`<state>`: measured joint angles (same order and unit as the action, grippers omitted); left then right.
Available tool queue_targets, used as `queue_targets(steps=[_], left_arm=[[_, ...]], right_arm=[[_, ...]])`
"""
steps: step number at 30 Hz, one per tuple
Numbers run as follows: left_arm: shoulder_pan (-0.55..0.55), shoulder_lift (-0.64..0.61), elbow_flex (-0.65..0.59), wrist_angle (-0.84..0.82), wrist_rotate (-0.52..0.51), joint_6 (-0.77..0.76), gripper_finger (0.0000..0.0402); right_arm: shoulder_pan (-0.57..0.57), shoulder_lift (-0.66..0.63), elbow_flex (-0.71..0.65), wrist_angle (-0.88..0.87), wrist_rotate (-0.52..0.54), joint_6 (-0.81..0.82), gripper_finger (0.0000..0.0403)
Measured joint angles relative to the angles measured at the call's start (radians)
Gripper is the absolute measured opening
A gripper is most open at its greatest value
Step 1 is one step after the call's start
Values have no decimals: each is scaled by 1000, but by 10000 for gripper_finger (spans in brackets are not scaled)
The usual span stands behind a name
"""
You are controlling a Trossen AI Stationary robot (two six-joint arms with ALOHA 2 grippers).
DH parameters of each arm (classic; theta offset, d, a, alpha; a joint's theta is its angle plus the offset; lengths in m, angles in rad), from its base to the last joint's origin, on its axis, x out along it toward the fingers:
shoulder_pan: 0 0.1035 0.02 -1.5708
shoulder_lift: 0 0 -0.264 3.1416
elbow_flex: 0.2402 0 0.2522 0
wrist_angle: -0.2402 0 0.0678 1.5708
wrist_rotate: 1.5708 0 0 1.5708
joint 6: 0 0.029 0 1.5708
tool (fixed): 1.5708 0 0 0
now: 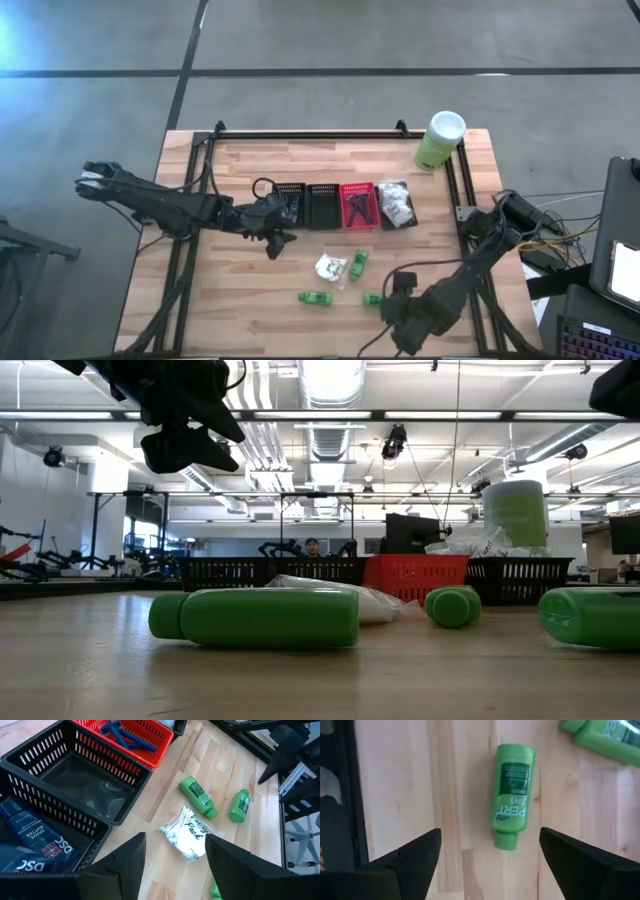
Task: Pick & Place Travel size toiletries
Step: Put the green shampoo into the middle black basket
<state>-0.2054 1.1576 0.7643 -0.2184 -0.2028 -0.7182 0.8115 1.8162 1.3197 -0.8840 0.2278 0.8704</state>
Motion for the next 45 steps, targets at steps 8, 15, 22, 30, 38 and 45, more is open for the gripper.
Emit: queue_targets(steps=[8,15,22,30,38,45], left_arm=[[0,0,0,0,0,0,209],[0,0,0,0,0,0,209],[0,0,0,0,0,0,209],[0,0,0,0,0,0,209],[0,0,0,0,0,0,209],[0,0,0,0,0,0,209]], right_arm=[[-48,4,17,-2,0,318,353],[-151,-3,79,14,76,504,334],[-187,11,131,-8,-29,350,312],[-159,79,133,-13,-68,83,320],[-164,130,147,-32,-151,46,350],[-162,131,147,-33,-150,104,359]])
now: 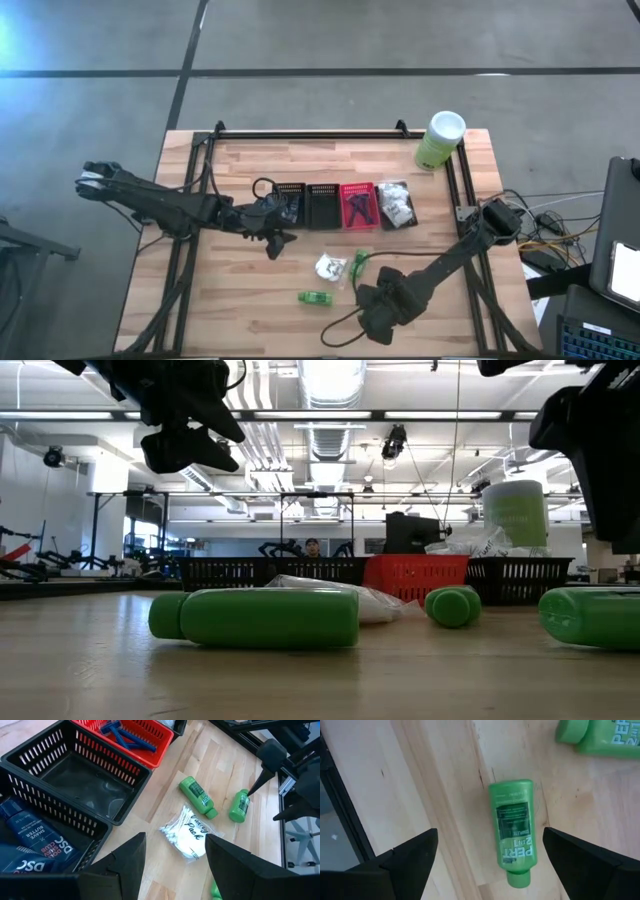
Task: Pick & Place Travel size toiletries
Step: Put the green shampoo into the middle black basket
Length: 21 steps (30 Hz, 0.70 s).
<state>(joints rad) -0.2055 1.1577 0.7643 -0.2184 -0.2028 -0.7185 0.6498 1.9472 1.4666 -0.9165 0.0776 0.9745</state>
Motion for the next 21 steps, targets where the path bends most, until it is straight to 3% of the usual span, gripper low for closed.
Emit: queue_targets(steps=[18,21], left_arm=[[0,0,0,0,0,0,209],[0,0,0,0,0,0,209]], right_arm=[[-3,15,-5,5,56,-92,357],[-3,11,-5,2,53,-41,350]])
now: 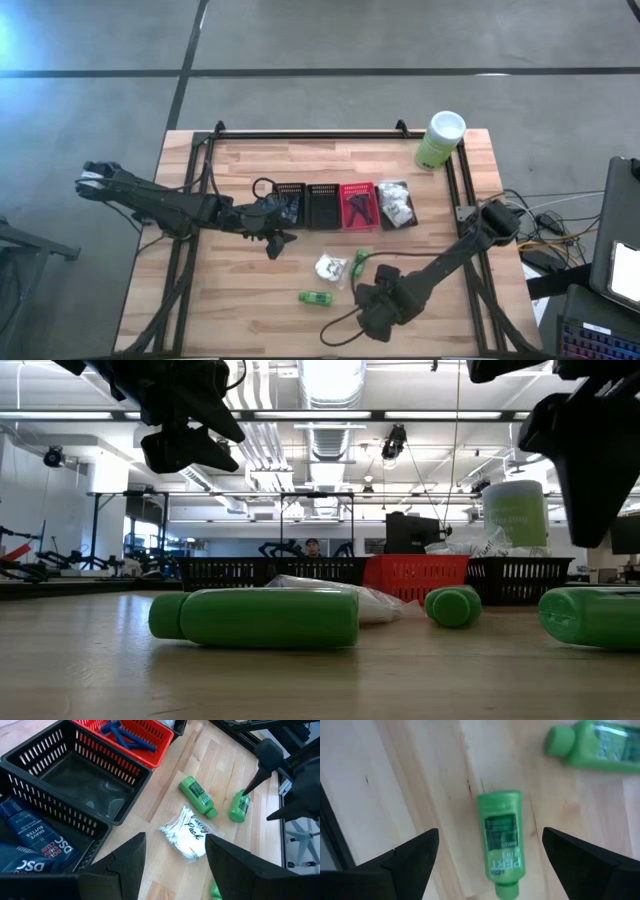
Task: Pick & Place Travel size toiletries
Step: Put the green shampoo into the middle black basket
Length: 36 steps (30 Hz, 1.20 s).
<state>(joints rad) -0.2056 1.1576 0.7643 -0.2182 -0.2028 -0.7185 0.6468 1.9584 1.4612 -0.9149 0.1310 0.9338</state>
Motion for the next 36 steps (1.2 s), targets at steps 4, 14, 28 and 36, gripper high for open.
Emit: queue_targets(steps=[4,14,28,36], left_arm=[[0,0,0,0,0,0,209],[1,0,0,0,0,0,209],[1,0,0,0,0,0,209],[0,0,0,0,0,0,209]], right_arm=[[7,-30,1,-46,0,143,338],[-16,-78,1,-173,-102,873,308],[-21,-79,1,-59,-126,709,265],[-23,-11,0,-14,-108,158,247]])
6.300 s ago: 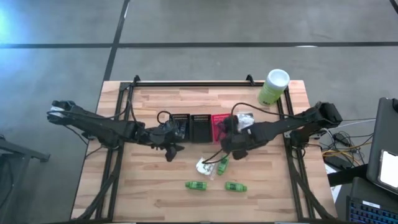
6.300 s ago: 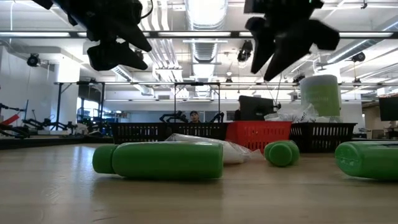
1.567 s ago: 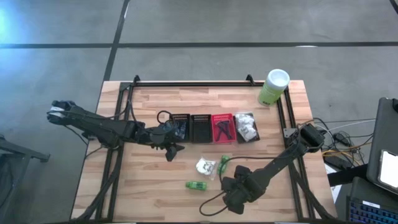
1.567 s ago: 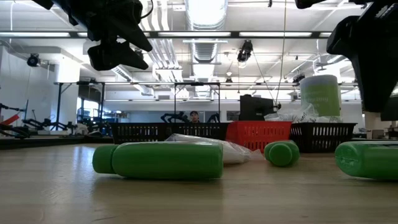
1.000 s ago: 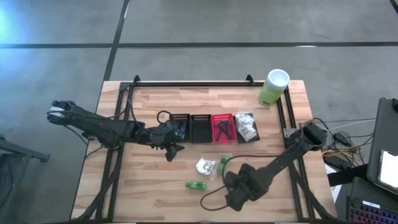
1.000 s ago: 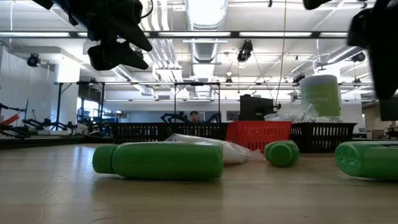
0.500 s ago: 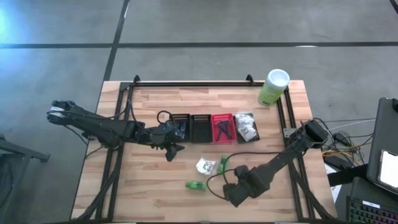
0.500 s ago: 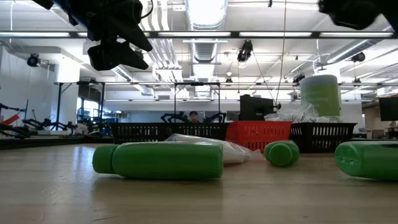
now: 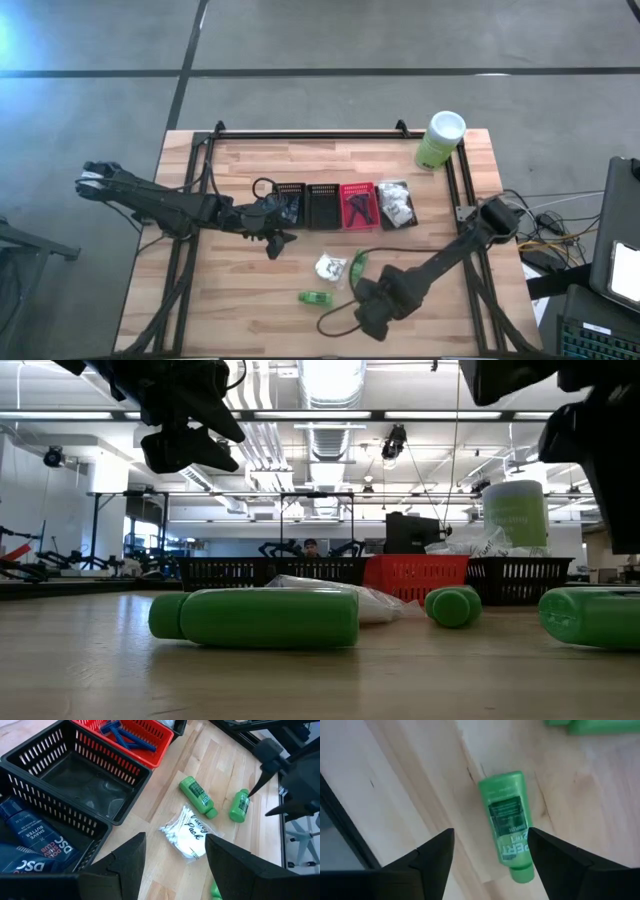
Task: Pick & Place Travel size toiletries
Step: Put the green shampoo into the middle black basket
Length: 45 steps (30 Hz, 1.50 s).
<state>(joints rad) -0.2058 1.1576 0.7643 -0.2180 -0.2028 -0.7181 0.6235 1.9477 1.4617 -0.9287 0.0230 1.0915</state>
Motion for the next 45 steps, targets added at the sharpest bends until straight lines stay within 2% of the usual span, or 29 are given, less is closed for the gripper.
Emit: queue_targets(steps=[8,16,23,28,31,45], left_arm=[[0,0,0,0,0,0,209],[0,0,0,0,0,0,209],[0,0,0,0,0,0,209],[0,0,0,0,0,0,209],[0,0,0,0,0,0,209],[1,0,0,0,1,0,209]], right_arm=[[-8,25,0,-24,2,-115,238],[-6,73,-12,-26,-6,-274,264],[-7,116,-12,-29,-3,-289,287],[-8,139,-9,-25,-46,-292,290],[-8,142,-9,-22,-52,-285,275],[-8,140,-8,-31,-45,-291,154]])
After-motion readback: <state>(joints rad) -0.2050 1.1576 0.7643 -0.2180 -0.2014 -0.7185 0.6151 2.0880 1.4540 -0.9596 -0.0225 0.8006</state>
